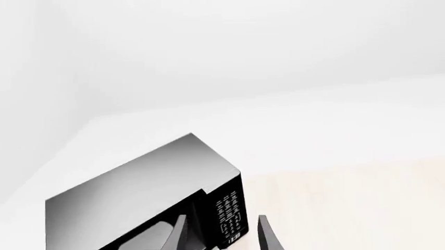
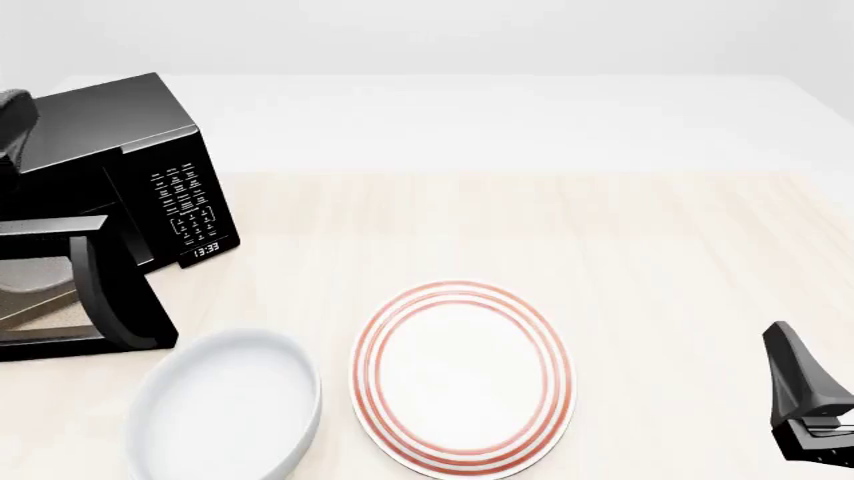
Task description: Open the microwave.
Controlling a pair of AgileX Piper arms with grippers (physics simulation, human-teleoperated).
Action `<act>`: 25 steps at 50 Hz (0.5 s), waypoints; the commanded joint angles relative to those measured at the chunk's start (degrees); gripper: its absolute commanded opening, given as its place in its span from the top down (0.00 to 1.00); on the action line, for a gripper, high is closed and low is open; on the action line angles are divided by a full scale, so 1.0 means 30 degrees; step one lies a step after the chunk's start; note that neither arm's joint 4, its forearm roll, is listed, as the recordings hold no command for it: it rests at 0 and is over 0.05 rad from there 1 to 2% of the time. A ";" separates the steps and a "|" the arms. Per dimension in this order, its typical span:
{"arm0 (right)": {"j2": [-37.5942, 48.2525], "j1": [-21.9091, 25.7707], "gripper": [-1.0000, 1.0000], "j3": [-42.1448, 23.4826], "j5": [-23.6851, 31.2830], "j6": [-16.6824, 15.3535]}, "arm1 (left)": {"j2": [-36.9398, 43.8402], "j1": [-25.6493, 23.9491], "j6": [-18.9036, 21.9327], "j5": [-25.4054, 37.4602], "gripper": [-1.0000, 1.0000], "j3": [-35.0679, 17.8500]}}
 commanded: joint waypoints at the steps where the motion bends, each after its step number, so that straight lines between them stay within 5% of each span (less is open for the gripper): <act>1: -0.0001 0.0000 0.00 0.0000 0.0001 -0.0001 | 0.1417 -0.0296 0.1048 0.1805 0.00 -0.1858; 25: -0.0005 0.0003 0.00 0.0000 0.0002 0.0001 | 0.3815 -0.0450 -0.0916 0.5003 0.00 -0.4448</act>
